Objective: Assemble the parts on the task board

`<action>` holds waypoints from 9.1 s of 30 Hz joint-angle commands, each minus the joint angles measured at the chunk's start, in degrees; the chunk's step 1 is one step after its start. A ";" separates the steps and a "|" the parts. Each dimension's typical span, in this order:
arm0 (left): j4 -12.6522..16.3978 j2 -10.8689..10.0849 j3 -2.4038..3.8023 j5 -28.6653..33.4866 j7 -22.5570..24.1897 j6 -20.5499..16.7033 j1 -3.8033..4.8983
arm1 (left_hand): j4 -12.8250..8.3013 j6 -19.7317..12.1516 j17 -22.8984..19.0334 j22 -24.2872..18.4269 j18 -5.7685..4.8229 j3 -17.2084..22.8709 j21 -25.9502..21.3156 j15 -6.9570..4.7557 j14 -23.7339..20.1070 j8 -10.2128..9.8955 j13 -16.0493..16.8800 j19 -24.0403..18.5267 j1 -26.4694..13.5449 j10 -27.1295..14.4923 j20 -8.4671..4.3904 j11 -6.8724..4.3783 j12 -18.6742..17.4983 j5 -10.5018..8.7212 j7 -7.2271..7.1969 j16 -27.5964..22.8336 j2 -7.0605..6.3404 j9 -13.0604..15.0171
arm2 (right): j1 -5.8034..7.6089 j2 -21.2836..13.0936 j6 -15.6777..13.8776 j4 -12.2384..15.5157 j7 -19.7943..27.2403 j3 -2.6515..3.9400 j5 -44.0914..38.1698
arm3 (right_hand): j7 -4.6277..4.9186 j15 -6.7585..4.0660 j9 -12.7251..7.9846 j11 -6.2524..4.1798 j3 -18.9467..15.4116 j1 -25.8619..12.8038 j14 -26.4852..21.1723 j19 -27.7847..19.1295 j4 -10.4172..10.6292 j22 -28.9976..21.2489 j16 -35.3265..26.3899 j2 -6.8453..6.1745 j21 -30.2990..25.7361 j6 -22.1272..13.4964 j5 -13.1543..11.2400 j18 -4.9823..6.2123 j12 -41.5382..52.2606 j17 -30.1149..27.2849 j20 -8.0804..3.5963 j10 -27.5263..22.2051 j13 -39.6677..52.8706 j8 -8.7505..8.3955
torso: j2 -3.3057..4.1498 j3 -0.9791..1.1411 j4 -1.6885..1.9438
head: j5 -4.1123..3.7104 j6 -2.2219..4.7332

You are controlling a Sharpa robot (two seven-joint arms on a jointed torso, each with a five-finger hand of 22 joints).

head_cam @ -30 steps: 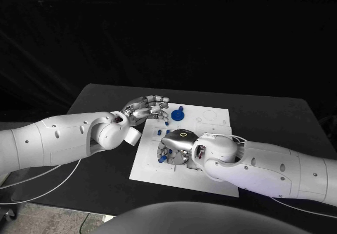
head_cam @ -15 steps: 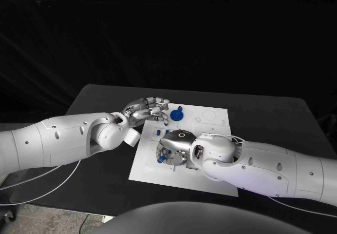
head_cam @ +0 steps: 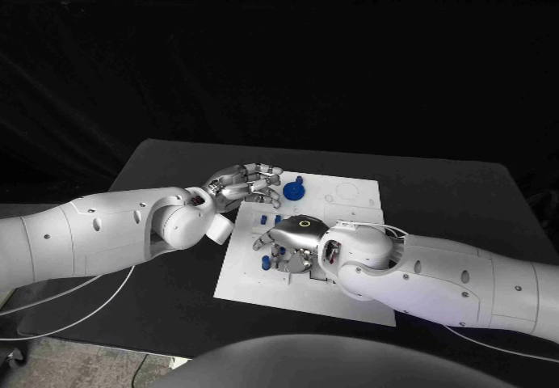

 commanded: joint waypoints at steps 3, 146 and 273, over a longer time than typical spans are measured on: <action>-0.04 0.18 0.03 -0.18 -0.12 1.50 -0.05 | 0.08 0.59 -0.11 0.09 -0.87 0.49 -0.22 0.18 -0.34 -0.47 -0.11 -0.51 0.24 0.02 -0.06 0.25 0.21 0.35 0.79 0.23 0.58 -0.13 | 0.03 -1.29 -4.50 0.95 1.83 0.04 2.60 | 0.18 0.00 -0.27 -0.04 -0.08 -0.47 -0.50 -0.40 0.57 5.79 -0.09 -0.24 -0.14 -0.39 -0.38 -0.53 -0.16 0.10 0.06 -0.23 0.14 0.03 | 0.00 0.02 -0.11 | -0.01 0.01; 1.66 -0.25 0.01 -15.94 1.48 0.12 -0.46 | -1.20 7.24 -2.80 6.40 -0.73 6.17 1.92 -1.53 4.91 -5.58 -6.42 0.74 4.32 11.14 -1.71 -1.27 -3.45 3.52 0.85 0.10 -2.80 -0.84 | 6.52 -24.01 21.29 12.28 -27.38 0.95 20.43 | -5.35 -6.00 39.90 -7.34 -39.47 -28.20 7.73 4.66 11.79 9.64 19.84 15.70 22.69 20.98 -1.86 -3.42 74.49 34.30 -5.32 22.71 82.52 25.99 | 0.00 0.07 -0.04 | -4.01 0.01; 1.26 0.02 0.01 -15.93 -3.55 3.97 -0.49 | -0.90 7.70 -3.07 7.71 -1.04 7.81 2.23 -1.35 5.42 -6.24 -7.19 0.34 4.41 12.66 -1.87 -1.15 -4.42 3.72 1.21 -0.14 -3.33 -0.73 | 5.53 -18.72 24.08 8.52 -31.59 1.00 25.22 | -3.88 -5.40 49.47 -6.49 -10.64 -29.22 6.59 3.74 8.61 7.24 16.77 4.29 10.86 11.56 -3.11 -1.74 74.49 27.91 -4.91 22.71 82.52 24.93 | 0.02 0.07 -0.05 | -3.82 0.01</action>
